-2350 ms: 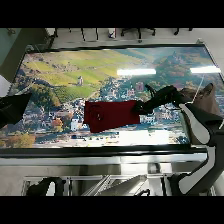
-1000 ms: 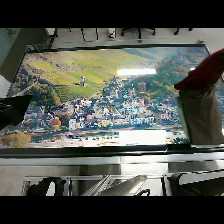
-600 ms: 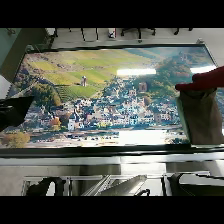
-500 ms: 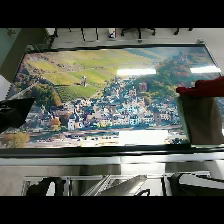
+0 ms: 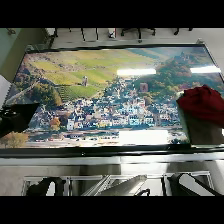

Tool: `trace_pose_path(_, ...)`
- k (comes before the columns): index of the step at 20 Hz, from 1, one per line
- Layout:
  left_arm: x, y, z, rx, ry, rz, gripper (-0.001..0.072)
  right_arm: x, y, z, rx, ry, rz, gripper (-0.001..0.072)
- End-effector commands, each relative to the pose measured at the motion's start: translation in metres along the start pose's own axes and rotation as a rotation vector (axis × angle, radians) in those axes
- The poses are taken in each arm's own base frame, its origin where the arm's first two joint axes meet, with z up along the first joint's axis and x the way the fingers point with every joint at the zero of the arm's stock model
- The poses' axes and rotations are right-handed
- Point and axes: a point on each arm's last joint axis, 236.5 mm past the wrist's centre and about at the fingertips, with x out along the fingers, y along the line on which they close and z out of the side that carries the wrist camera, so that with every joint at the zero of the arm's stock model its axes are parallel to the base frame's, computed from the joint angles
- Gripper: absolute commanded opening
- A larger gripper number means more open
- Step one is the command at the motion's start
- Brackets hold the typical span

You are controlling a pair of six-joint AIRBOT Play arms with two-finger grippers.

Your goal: Fold the shirts.

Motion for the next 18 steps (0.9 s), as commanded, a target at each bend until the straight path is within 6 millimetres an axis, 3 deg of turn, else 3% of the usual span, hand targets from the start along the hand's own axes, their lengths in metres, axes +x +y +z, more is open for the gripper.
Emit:
trace_pose_path(1, 0.000, 0.000, -0.002, 0.008, 0.007, -0.001, 0.0017, 0.040, -0.021, -0.019, 0.038, 0.081, -0.067, 0.0039)
trace_pose_path(2, 0.000, 0.000, -0.002, 0.008, 0.007, -0.001, 0.0017, 0.044, -0.024, -0.024, 0.028, 0.117, -0.081, 0.0280)
trace_pose_path(3, 0.000, 0.000, -0.002, 0.008, 0.007, -0.001, 0.0017, 0.044, -0.027, -0.032, -0.001, 0.158, -0.094, 0.0695)
trace_pose_path(5, 0.000, 0.000, -0.001, 0.008, 0.006, -0.001, 0.0017, 0.041, -0.030, -0.040, -0.048, 0.195, -0.103, 0.0702)
trace_pose_path(7, 0.000, 0.000, 0.000, 0.008, 0.000, 0.000, 0.0017, 0.032, -0.020, -0.041, -0.035, 0.173, -0.057, 0.0702)
trace_pose_path(9, 0.000, 0.000, 0.002, 0.008, -0.007, 0.002, 0.0017, 0.019, 0.011, -0.038, -0.064, 0.151, 0.068, 0.0702)
trace_pose_path(11, 0.000, 0.001, 0.005, 0.007, -0.023, 0.004, 0.0017, 0.002, 0.059, -0.034, -0.103, 0.114, 0.268, 0.0700)
trace_pose_path(13, 0.000, 0.002, 0.012, 0.007, -0.050, 0.009, 0.0016, -0.011, 0.103, -0.043, -0.192, 0.093, 0.421, 0.0692)
trace_pose_path(14, 0.000, 0.003, 0.014, 0.006, -0.057, 0.010, 0.0017, -0.012, 0.117, -0.052, -0.270, 0.076, 0.434, 0.0485)
trace_pose_path(15, 0.000, 0.003, 0.014, 0.006, -0.059, 0.010, 0.0017, -0.012, 0.132, -0.062, -0.351, 0.061, 0.443, 0.0133)
trace_pose_path(16, 0.002, 0.004, 0.014, 0.002, -0.054, 0.010, 0.0017, -0.011, 0.150, -0.076, -0.421, 0.050, 0.460, 0.0028)
trace_pose_path(18, 0.010, 0.007, 0.005, -0.015, 0.001, 0.000, 0.0017, -0.011, 0.186, -0.109, -0.577, 0.036, 0.503, 0.0019)
